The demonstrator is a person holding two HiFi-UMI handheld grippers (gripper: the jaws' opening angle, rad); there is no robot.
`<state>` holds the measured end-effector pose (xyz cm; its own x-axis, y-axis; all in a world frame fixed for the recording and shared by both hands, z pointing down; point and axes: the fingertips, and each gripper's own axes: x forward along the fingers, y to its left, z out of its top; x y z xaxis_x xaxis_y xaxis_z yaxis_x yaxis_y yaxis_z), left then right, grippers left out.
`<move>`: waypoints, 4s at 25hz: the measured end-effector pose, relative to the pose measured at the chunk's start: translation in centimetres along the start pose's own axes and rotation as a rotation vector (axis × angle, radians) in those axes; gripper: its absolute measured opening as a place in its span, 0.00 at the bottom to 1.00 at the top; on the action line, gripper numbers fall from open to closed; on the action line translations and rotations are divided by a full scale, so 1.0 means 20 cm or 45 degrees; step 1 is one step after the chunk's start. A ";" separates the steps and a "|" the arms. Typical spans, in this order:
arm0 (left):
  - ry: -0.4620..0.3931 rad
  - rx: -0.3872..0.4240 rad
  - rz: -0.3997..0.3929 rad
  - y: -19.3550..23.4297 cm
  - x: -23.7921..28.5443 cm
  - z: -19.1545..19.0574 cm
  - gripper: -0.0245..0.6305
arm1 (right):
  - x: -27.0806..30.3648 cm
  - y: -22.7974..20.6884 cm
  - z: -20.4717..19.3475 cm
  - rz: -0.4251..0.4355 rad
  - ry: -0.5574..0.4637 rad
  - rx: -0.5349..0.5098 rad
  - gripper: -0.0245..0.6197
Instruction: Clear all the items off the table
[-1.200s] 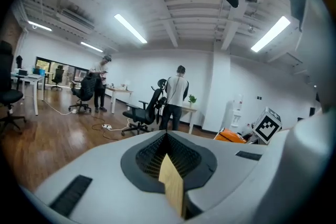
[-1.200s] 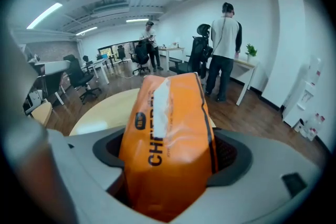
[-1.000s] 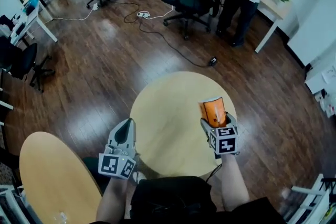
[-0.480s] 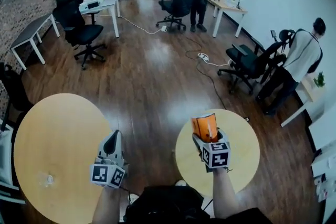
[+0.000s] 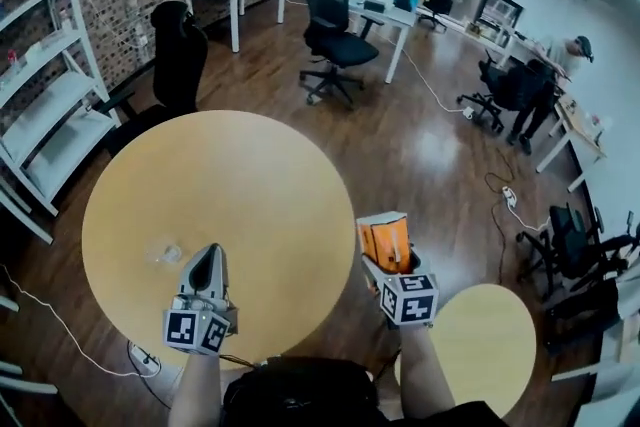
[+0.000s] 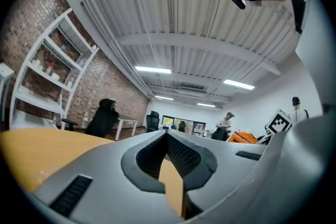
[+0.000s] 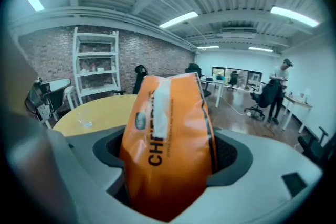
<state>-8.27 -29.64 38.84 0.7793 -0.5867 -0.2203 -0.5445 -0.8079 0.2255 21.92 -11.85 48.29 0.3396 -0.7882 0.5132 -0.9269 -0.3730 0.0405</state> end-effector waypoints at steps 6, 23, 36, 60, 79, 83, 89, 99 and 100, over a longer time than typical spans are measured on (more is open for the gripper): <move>-0.039 0.099 0.245 0.48 -0.32 0.20 0.04 | 0.28 0.67 0.24 0.254 -0.031 -0.144 0.70; 0.072 0.093 0.603 0.91 -0.55 0.11 0.04 | 0.91 1.23 0.26 0.540 0.173 -0.272 0.71; 0.278 -0.024 0.685 0.98 -0.46 -0.34 0.04 | 1.30 1.30 -0.25 0.532 0.477 -0.376 0.71; 0.150 -0.020 0.605 0.98 -0.68 -0.05 0.04 | 0.97 1.14 0.16 0.471 0.059 -0.062 0.88; -0.042 0.106 0.537 0.87 -1.03 0.27 0.04 | 0.04 1.07 0.58 0.470 -0.622 0.100 0.04; -0.046 0.095 0.499 0.83 -1.02 0.27 0.04 | -0.09 1.00 0.60 0.444 -0.731 0.125 0.04; -0.059 0.092 0.461 0.78 -0.98 0.29 0.04 | -0.12 0.96 0.61 0.402 -0.729 0.108 0.04; -0.082 0.128 0.473 0.78 -0.97 0.34 0.04 | -0.09 0.94 0.58 0.417 -0.697 0.131 0.04; -0.084 0.127 0.479 0.78 -0.98 0.35 0.04 | -0.09 0.94 0.57 0.419 -0.687 0.141 0.04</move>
<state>-34.17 -31.19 40.08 0.4998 -0.8424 -0.2015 -0.8182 -0.5355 0.2093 5.80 -23.03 38.34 0.0995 -0.9948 -0.0210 -0.9842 -0.0953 -0.1489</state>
